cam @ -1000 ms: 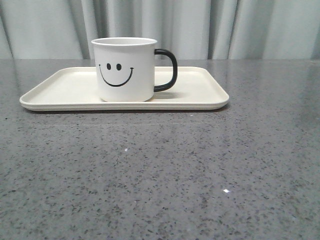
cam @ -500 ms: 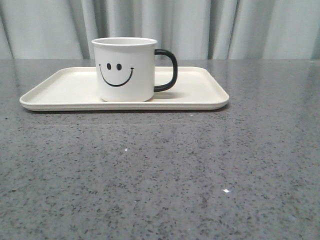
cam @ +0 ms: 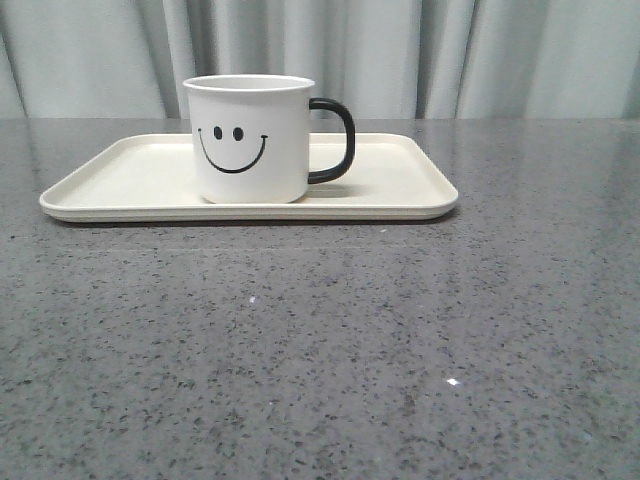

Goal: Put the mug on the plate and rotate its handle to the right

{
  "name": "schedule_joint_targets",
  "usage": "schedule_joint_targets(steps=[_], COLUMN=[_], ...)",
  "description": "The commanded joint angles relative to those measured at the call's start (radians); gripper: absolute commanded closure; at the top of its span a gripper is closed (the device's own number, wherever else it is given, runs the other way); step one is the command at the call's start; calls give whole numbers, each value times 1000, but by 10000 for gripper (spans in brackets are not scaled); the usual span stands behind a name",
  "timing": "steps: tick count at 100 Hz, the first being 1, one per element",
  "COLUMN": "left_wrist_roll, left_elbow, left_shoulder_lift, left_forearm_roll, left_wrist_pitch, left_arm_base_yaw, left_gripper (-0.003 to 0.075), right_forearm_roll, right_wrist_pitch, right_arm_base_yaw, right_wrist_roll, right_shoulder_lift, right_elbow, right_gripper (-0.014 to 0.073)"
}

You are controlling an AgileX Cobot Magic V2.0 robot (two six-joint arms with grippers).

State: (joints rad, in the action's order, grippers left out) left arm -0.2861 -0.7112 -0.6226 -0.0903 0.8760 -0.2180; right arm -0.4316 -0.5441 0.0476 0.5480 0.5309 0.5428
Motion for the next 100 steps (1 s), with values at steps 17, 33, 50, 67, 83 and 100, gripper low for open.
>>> schedule_joint_targets(steps=[17, 33, 50, 67, 83, 100], left_wrist_roll=[1, 1, 1, 1, 1, 1], left_elbow=[-27, -27, -27, -27, -27, -27], left_shoulder_lift=[1, 1, 1, 1, 1, 1], left_forearm_roll=[0, 0, 0, 0, 0, 0], left_wrist_pitch=[-67, -67, -67, -72, -72, -72], left_arm_base_yaw=[3, 3, 3, 3, 3, 3], left_gripper=[211, 363, 615, 740, 740, 740], right_forearm_roll=[-11, -11, -11, -11, -11, -11], right_wrist_pitch=[41, 34, 34, 31, 27, 27], right_arm_base_yaw=[-5, -5, -5, -5, -5, -5], right_wrist_roll=[-10, -10, -10, -10, -10, -10], right_shoulder_lift=[-3, -3, -3, -3, -3, -3], right_elbow=[24, 24, 24, 24, 24, 24], right_gripper=[470, 652, 660, 660, 660, 660])
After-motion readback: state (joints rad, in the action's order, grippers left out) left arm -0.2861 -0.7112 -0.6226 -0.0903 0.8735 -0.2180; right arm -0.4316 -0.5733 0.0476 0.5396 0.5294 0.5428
